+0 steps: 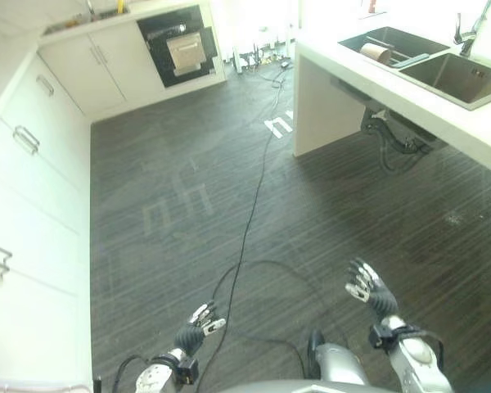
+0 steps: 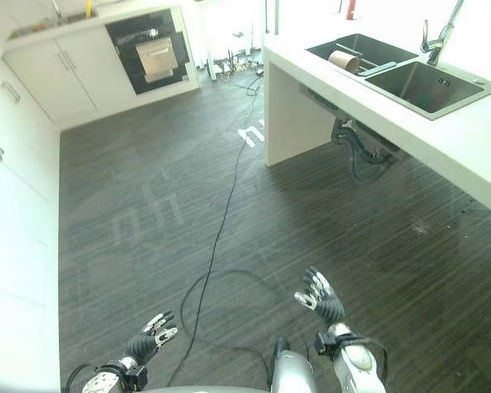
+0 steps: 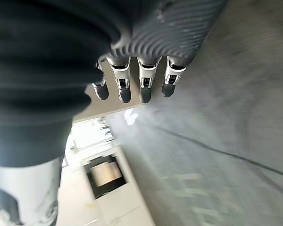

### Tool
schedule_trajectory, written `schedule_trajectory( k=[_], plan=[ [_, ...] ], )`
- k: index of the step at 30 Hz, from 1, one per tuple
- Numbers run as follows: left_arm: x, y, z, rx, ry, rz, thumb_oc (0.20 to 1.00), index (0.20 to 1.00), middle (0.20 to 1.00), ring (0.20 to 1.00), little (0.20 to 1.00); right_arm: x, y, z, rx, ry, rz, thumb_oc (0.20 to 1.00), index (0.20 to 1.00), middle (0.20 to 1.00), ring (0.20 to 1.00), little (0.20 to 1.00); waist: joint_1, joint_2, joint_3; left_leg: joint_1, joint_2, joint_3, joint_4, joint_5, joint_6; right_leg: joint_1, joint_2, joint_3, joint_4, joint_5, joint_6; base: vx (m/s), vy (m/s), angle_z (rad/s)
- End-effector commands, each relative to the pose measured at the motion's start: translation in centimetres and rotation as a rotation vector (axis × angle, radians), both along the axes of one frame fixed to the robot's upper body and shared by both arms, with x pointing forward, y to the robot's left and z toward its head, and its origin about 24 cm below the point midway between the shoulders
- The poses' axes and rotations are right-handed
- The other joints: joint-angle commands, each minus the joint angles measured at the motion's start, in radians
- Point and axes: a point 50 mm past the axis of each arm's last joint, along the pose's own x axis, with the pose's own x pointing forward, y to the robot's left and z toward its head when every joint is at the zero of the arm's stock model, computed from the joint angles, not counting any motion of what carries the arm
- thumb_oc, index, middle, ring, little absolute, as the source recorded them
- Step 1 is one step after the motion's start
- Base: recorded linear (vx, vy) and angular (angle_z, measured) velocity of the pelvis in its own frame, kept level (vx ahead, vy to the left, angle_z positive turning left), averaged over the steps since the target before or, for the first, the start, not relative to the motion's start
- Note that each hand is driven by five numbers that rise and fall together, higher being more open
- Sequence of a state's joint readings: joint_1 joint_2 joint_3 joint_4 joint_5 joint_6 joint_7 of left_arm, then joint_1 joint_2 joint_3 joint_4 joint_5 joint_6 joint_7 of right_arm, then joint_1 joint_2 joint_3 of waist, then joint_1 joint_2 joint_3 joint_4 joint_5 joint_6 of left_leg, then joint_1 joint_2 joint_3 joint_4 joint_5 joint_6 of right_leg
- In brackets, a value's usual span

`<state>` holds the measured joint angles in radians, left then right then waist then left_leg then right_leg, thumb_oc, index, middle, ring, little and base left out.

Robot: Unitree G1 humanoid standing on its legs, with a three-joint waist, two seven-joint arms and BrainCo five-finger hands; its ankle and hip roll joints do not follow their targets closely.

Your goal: Place the dishes in the dishwasher.

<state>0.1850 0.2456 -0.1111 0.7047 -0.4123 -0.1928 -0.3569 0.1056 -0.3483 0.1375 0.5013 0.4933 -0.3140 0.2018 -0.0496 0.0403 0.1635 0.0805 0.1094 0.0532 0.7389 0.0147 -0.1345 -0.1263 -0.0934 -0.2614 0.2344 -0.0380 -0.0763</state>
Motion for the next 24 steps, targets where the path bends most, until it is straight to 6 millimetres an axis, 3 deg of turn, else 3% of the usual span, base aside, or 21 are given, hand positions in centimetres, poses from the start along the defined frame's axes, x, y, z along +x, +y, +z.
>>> schedule_trajectory(
  k=[1, 2, 3, 5, 8, 10, 13, 16, 17, 19, 20, 22, 23, 24],
  plan=[
    [1.8, 1.9, 2.2, 0.044, -0.132, -0.038, 1.0, 1.0, 1.0, 1.0, 1.0, -1.0, -0.5, 0.4, 0.009, -0.046, -0.01, 1.0, 1.0, 1.0, 1.0, 1.0, 0.009, -0.06, 0.007, -0.172, -0.022, 0.071, -0.14, -0.064, 0.079, 0.131, -0.046, 0.014, -0.067, -0.027, 0.123, 0.29, -0.089, -0.17],
    [1.8, 1.8, 2.2, 0.045, -0.135, -0.044, 1.0, 1.0, 1.0, 1.0, 1.0, -0.9, -0.6, 0.5, 0.011, -0.051, -0.017, 1.0, 1.0, 1.0, 1.0, 1.0, 0.018, -0.062, 0.008, -0.179, -0.041, 0.073, -0.176, -0.072, 0.086, 0.142, -0.048, 0.007, -0.075, -0.028, 0.126, 0.33, 0.004, -0.26],
    [1.7, 1.7, 2.2, 0.041, -0.136, -0.049, 1.0, 1.0, 1.0, 1.0, 1.0, -0.6, -0.6, 0.6, 0.014, -0.059, -0.023, 1.0, 1.0, 1.0, 1.0, 1.0, 0.038, -0.052, 0.012, -0.169, -0.061, 0.08, -0.289, -0.074, 0.084, 0.171, -0.033, -0.006, -0.094, -0.04, 0.134, 0.36, 0.057, -0.38],
    [1.6, 1.6, 2.1, 0.044, -0.133, -0.059, 1.0, 1.0, 1.0, 1.0, 1.0, -0.4, -0.4, 0.6, 0.009, -0.061, -0.028, 1.0, 1.0, 1.0, 1.0, 1.0, 0.047, -0.038, 0.014, -0.152, -0.04, 0.123, -0.46, -0.049, 0.071, 0.201, -0.011, -0.016, -0.118, -0.057, 0.142, 0.38, 0.122, -0.53],
    [0.9, 1.1, 1.8, 0.042, -0.121, -0.06, 1.0, 1.0, 1.0, 1.0, 1.0, -0.9, -0.4, 0.4, 0.013, -0.051, -0.041, 1.0, 1.0, 1.0, 1.0, 1.0, 0.089, 0.003, 0.016, -0.188, -0.016, 0.084, -0.758, 0.111, 0.012, 0.284, 0.043, 0.018, -0.149, -0.107, 0.151, 0.47, 0.209, -0.42],
    [0.4, 1.1, 1.6, 0.038, -0.123, -0.048, 1.0, 1.0, 1.0, 1.0, 1.0, -1.1, -0.5, 0.5, 0.011, -0.052, -0.032, 1.0, 1.0, 1.0, 1.0, 1.0, 0.095, 0.005, 0.017, -0.208, -0.004, 0.087, -0.764, 0.126, 0.011, 0.308, 0.045, 0.033, -0.147, -0.133, 0.15, 0.34, 0.219, -0.59],
    [1.0, 1.5, 1.8, 0.037, -0.128, -0.056, 1.0, 1.0, 1.0, 1.0, 1.0, -1.3, -0.8, 0.5, 0.013, -0.05, -0.045, 1.0, 1.0, 1.0, 1.0, 1.0, 0.077, -0.004, 0.001, -0.196, 0.003, 0.13, -0.717, 0.077, 0.042, 0.311, 0.009, 0.028, -0.107, -0.155, 0.17, 0.27, 0.283, -0.56],
    [1.9, 2.0, 2.1, 0.065, -0.128, -0.07, 1.0, 1.0, 1.0, 1.0, 1.0, -1.7, -1.0, 0.1, 0.068, -0.038, -0.087, 1.0, 1.0, 1.0, 1.0, 1.0, 0.069, -0.019, -0.014, -0.181, -0.02, 0.134, -0.673, 0.03, 0.076, 0.324, -0.025, 0.029, -0.061, -0.158, 0.194, 0.31, 0.315, -0.03],
    [2.6, 2.3, 2.4, 0.083, -0.132, -0.076, 1.0, 1.0, 1.0, 1.0, 1.0, -2.0, -0.7, -0.3, 0.094, -0.022, -0.093, 1.0, 1.0, 1.0, 1.0, 1.0, 0.058, -0.036, -0.021, -0.173, -0.05, 0.14, -0.642, -0.011, 0.116, 0.307, -0.053, 0.052, 0.029, -0.126, 0.221, 0.37, 0.42, -0.06],
    [3.2, 2.6, 2.7, 0.092, -0.132, -0.07, 1.0, 1.0, 1.0, 1.0, 1.0, -2.2, -0.4, -0.6, 0.106, -0.014, -0.102, 1.0, 1.0, 1.0, 1.0, 1.0, 0.051, -0.039, -0.026, -0.165, -0.078, 0.136, -0.626, -0.039, 0.151, 0.271, -0.066, 0.086, 0.154, -0.067, 0.242, 0.26, 0.34, 0.25],
    [3.3, 2.6, 2.7, 0.097, -0.131, -0.074, 1.0, 1.0, 1.0, 1.0, 1.0, -2.3, -0.3, -0.6, 0.116, -0.014, -0.112, 1.0, 1.0, 1.0, 1.0, 1.0, 0.051, -0.032, -0.03, -0.16, -0.084, 0.131, -0.628, -0.048, 0.165, 0.247, -0.063, 0.096, 0.213, -0.027, 0.242, 0.21, 0.332, 0.46],
    [3.4, 2.7, 2.6, 0.121, -0.122, -0.08, 1.0, 1.0, 1.0, 1.0, 1.0, -2.5, 0.1, -0.9, 0.127, -0.016, -0.116, 1.0, 1.0, 1.0, 1.0, 1.0, 0.048, 0.001, -0.021, -0.112, -0.093, 0.128, -0.637, -0.078, 0.196, 0.116, -0.091, 0.061, 0.493, 0.019, 0.227, 0.25, 0.364, 0.31],
    [3.2, 2.8, 2.5, 0.125, -0.109, -0.06, 1.0, 1.0, 1.0, 1.0, 1.0, -2.4, 0.4, -0.9, 0.123, -0.015, -0.097, 1.0, 1.0, 1.0, 1.0, 1.0, 0.046, 0.004, -0.009, -0.079, -0.1, 0.134, -0.644, -0.084, 0.196, 0.069, -0.12, 0.032, 0.538, 0.014, 0.216, 0.24, 0.226, -0.06],
    [3.0, 2.9, 2.4, 0.123, -0.102, -0.041, 1.0, 1.0, 1.0, 1.0, 1.0, -2.3, 0.6, -0.8, 0.116, -0.018, -0.082, 1.0, 1.0, 1.0, 1.0, 1.0, 0.04, 0.008, -0.003, -0.059, -0.097, 0.137, -0.652, -0.086, 0.193, 0.042, -0.109, 0.019, 0.524, -0.002, 0.204, 0.25, 0.116, -0.3]
  ],
)
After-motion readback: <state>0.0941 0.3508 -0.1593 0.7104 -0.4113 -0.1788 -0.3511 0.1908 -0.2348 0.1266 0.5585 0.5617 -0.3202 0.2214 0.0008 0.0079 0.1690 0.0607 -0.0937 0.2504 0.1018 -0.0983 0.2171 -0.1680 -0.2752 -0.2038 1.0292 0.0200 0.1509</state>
